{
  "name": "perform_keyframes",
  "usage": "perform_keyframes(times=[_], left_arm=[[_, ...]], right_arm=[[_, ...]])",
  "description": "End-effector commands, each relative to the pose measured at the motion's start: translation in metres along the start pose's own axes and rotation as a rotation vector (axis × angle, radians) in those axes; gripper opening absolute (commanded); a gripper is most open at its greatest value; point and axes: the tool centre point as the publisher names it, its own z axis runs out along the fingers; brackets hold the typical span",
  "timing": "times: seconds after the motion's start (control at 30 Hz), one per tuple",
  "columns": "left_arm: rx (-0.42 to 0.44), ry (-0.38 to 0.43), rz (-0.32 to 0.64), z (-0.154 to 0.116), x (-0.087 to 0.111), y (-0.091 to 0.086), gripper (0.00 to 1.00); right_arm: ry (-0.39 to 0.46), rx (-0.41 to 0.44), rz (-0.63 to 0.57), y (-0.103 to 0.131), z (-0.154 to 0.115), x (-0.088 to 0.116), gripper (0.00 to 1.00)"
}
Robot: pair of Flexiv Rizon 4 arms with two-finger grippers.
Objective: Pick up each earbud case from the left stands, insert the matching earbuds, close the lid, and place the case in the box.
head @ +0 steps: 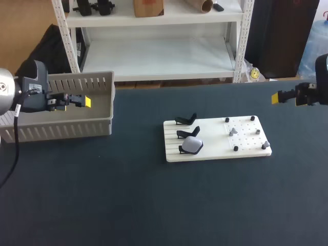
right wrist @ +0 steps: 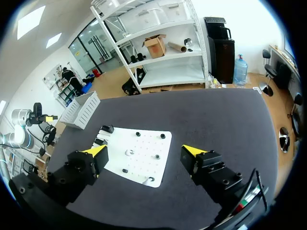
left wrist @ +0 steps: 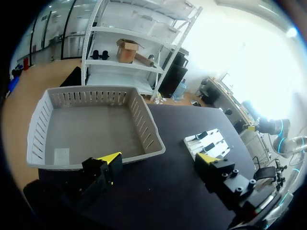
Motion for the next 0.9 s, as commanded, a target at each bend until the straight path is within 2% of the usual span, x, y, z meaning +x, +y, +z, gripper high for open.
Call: perform_keyframes(times=[0.03, 0.4, 0.43, 0.5, 0.53, 0.6, 0.7, 0.77, 0.87, 0.9], left_arm=[[-0.004, 0.005, -0.001, 0.000, -0.001, -0.001, 1.00], [-0.004, 0.005, -0.001, 0.000, -0.001, -0.001, 1.00], [0.016, 0.003, 0.016, -0.002, -0.001, -0.003, 1.00], [0.072, -0.043, 0.109, -0.005, 0.000, -0.011, 1.00], [0.080, -0.030, 0.144, -0.006, 0.000, -0.014, 1.00], [0.153, -0.076, 0.242, -0.010, 0.001, -0.022, 1.00], [0.226, -0.078, 0.358, -0.011, 0.004, -0.033, 1.00], [0.280, -0.106, 0.449, -0.012, 0.007, -0.040, 1.00], [0.372, -0.153, 0.641, -0.012, 0.015, -0.052, 1.00], [0.373, -0.145, 0.685, -0.011, 0.017, -0.056, 1.00]], right_arm=[[0.002, 0.000, 0.000, 0.000, 0.000, -0.001, 1.00], [0.002, 0.000, 0.000, 0.000, 0.000, -0.001, 1.00], [0.002, 0.000, 0.000, 0.000, 0.000, -0.001, 1.00], [0.002, 0.000, 0.000, 0.000, 0.000, -0.001, 1.00], [0.002, 0.000, 0.000, 0.000, 0.000, -0.001, 1.00], [0.002, 0.000, 0.000, 0.000, 0.000, -0.001, 1.00], [0.002, 0.000, 0.000, 0.000, 0.000, -0.001, 1.00], [0.002, 0.000, 0.000, 0.000, 0.000, -0.001, 1.00], [0.002, 0.000, 0.000, 0.000, 0.000, -0.001, 1.00], [0.002, 0.000, 0.000, 0.000, 0.000, -0.001, 1.00]])
